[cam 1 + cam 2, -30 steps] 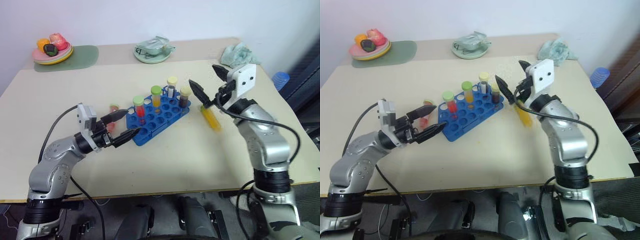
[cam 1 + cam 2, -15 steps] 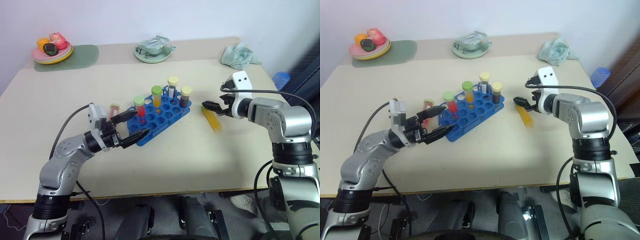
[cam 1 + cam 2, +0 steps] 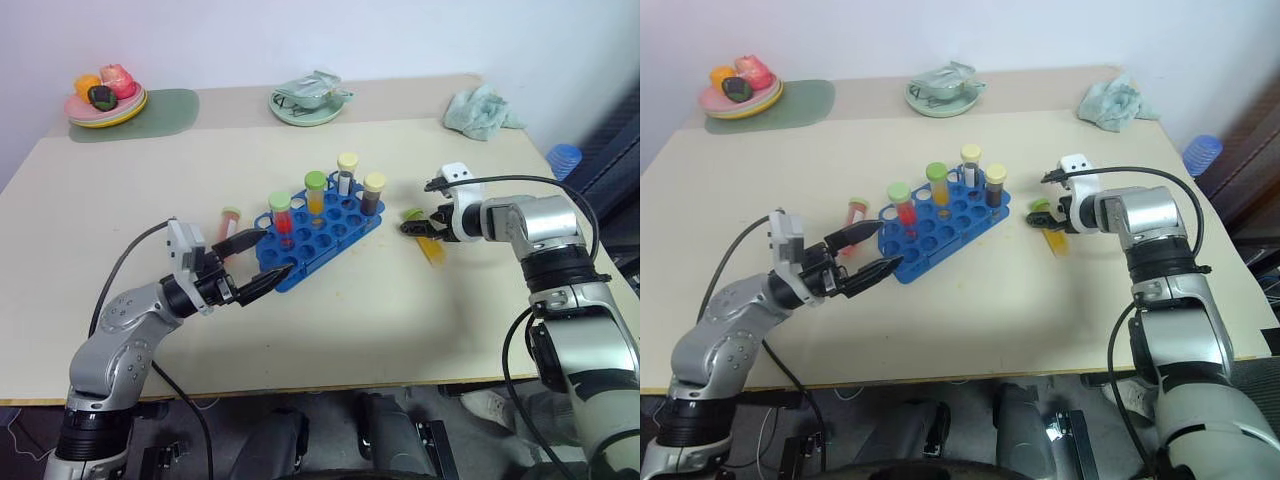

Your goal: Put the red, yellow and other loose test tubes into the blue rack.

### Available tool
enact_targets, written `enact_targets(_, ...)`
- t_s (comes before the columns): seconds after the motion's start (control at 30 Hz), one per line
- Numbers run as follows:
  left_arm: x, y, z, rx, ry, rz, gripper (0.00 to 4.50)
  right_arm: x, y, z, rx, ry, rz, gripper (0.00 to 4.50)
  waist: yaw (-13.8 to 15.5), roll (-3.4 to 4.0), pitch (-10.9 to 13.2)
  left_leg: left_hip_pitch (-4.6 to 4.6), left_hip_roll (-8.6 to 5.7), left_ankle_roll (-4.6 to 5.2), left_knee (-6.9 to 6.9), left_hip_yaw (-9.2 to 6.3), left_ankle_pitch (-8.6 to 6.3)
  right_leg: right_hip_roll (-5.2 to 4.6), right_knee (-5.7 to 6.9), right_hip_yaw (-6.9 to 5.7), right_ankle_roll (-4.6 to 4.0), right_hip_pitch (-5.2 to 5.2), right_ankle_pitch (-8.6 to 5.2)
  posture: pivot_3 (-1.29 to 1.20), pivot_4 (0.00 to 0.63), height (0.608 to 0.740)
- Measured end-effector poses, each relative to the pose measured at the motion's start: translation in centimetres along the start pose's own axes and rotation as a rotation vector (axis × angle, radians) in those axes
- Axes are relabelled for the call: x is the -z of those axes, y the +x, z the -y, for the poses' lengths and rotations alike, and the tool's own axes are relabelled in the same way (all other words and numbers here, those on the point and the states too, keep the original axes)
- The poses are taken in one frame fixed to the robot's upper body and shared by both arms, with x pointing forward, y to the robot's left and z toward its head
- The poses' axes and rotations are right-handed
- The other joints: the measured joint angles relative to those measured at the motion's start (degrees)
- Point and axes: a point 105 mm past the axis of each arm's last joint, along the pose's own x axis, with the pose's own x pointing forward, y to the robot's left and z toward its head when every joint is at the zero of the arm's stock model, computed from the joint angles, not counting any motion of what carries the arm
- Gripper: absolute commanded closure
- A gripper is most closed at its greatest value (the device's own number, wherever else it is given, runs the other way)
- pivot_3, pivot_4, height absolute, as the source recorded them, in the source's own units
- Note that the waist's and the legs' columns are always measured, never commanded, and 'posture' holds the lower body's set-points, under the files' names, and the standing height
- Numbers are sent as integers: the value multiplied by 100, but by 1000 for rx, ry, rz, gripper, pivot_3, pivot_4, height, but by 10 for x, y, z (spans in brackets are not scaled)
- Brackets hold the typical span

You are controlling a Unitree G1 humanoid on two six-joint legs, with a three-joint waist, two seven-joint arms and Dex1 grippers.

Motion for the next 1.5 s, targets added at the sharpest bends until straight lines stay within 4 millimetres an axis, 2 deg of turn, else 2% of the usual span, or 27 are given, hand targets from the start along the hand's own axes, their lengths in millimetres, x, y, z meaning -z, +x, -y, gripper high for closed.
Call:
enact_targets(0.13,1,0,0,-6,-4,2,0,1,2,0,-7,-64,-25,2780,-15,0,0,2,1,-1,0,0,0,1,1,0,0,0,0,0,150,740)
enact_targets(0.33,1,-1,0,-9,-6,2,0,6,-4,-4,-26,-123,-25,2780,12,1,0,-4,0,-1,-1,-1,0,0,0,0,0,-4,0,0,150,740)
enact_targets(0.4,2,-2,0,-12,-8,1,0,10,-10,-14,-81,-167,9,2780,32,0,1,-10,0,0,-1,-5,-1,0,-3,-3,1,-7,0,0,150,740)
enact_targets(0.43,1,-1,0,-7,-6,3,0,12,-18,-25,-142,-196,55,2780,51,0,2,-16,0,0,-2,-6,-1,0,-6,-4,2,-10,-1,0,150,740)
enact_targets(0.5,0,-3,-2,-11,0,7,0,13,-38,-61,-338,-264,169,2780,109,2,4,-24,1,1,-6,-10,-3,1,-7,-7,5,-19,-3,0,150,740)
enact_targets(0.6,-1,-2,-4,-4,4,8,0,0,-75,-115,-584,-350,407,2780,112,-1,7,-27,1,0,1,-5,-2,1,-4,-5,10,-21,0,0,150,740)
enact_targets(0.67,0,-2,-5,1,1,3,0,-18,-85,-134,-611,-360,608,2780,109,-7,10,0,1,0,2,-4,-3,2,-4,-4,13,5,4,0,150,740)
enact_targets(0.77,0,-3,-8,7,-3,-4,0,-42,-89,-150,-602,-278,884,2780,110,-7,13,7,0,25,3,-5,-17,5,0,-2,12,8,5,0,150,740)
enact_targets(0.87,-1,-4,-11,13,1,-12,0,-60,-82,-155,-540,-191,1082,2780,105,-14,8,9,1,-10,1,-7,3,8,6,-2,11,5,5,0,150,740)
enact_targets(0.93,-6,-2,-12,22,18,-10,0,-64,-65,-157,-485,-129,1140,2780,89,-12,9,6,0,-10,0,-6,4,10,8,-1,11,-3,5,0,150,740)
enact_targets(1.13,-7,-4,-15,19,22,-37,0,-50,-17,-159,-377,-115,1119,2780,77,-9,11,2,0,-10,-3,-4,4,14,6,3,10,-8,5,0,150,740)
enact_targets(1.5,-9,-9,-14,-5,33,-45,0,-39,-8,-150,-349,-170,1091,2780,-29,-8,12,9,3,-16,-3,-5,8,20,15,11,9,-6,5,0,150,740)
